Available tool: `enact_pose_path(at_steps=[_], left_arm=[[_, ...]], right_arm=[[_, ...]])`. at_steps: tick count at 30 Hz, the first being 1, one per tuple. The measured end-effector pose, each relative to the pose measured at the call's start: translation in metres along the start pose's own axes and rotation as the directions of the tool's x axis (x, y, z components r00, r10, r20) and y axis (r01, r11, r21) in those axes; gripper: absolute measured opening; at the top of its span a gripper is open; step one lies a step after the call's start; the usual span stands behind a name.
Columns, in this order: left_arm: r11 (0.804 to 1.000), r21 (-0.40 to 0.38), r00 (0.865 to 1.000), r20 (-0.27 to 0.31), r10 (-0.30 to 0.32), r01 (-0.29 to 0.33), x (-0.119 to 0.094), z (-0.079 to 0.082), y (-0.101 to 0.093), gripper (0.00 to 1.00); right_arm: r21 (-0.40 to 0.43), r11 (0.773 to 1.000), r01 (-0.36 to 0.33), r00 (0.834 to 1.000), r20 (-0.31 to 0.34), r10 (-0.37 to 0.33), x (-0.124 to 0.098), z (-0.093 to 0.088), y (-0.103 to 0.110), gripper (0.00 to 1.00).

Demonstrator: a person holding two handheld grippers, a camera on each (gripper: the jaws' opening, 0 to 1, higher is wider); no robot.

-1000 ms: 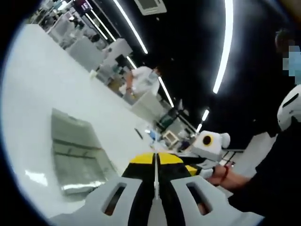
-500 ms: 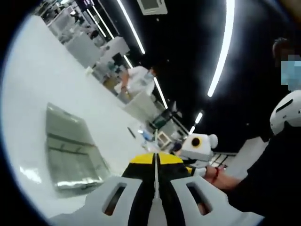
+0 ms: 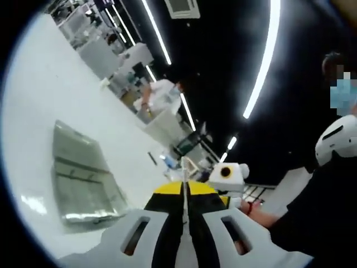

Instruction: Insert the divider into the dual guide fixture by aligning both edges with the guide slots and pushing it downward to the bottom, including one-sided entry, uneven engagement, binding, and posture correction.

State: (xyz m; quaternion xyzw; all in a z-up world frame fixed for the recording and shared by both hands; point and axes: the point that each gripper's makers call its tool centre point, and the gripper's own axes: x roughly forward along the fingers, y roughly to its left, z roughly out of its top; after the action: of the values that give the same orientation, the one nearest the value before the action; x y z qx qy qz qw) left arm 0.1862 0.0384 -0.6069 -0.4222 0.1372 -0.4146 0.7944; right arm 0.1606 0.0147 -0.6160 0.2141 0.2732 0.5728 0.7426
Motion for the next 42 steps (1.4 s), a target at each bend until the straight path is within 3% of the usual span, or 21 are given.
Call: enact_pose_path(at_steps=[12, 16, 30, 35, 42], left_arm=[[1.0, -0.009, 1.0, 0.014, -0.02, 0.02, -0.001, 0.004, -0.005, 0.0], [0.999, -0.016, 0.999, 0.008, -0.034, 0.035, -0.001, 0.003, -0.006, 0.0], [0.998, -0.023, 0.999, 0.006, -0.051, 0.051, 0.0, 0.003, -0.012, 0.0], [0.992, -0.083, 0.994, 0.051, -0.094, 0.098, -0.004, 0.007, -0.016, 0.0], [0.995, -0.077, 0.996, 0.063, -0.065, 0.07, -0.005, 0.006, -0.01, 0.0]], right_arm=[[0.072, 0.994, -0.081, 0.995, 0.071, 0.076, -0.001, 0.01, 0.012, 0.1], [0.091, 0.993, -0.075, 0.995, 0.076, 0.069, -0.002, 0.01, 0.01, 0.03], [0.137, 0.987, -0.081, 0.99, 0.121, 0.065, -0.004, 0.016, 0.007, 0.04], [0.145, 0.986, -0.081, 0.989, 0.137, 0.061, -0.005, 0.02, 0.005, 0.03], [0.164, 0.981, -0.102, 0.985, 0.154, 0.077, -0.004, 0.022, 0.008, 0.01]])
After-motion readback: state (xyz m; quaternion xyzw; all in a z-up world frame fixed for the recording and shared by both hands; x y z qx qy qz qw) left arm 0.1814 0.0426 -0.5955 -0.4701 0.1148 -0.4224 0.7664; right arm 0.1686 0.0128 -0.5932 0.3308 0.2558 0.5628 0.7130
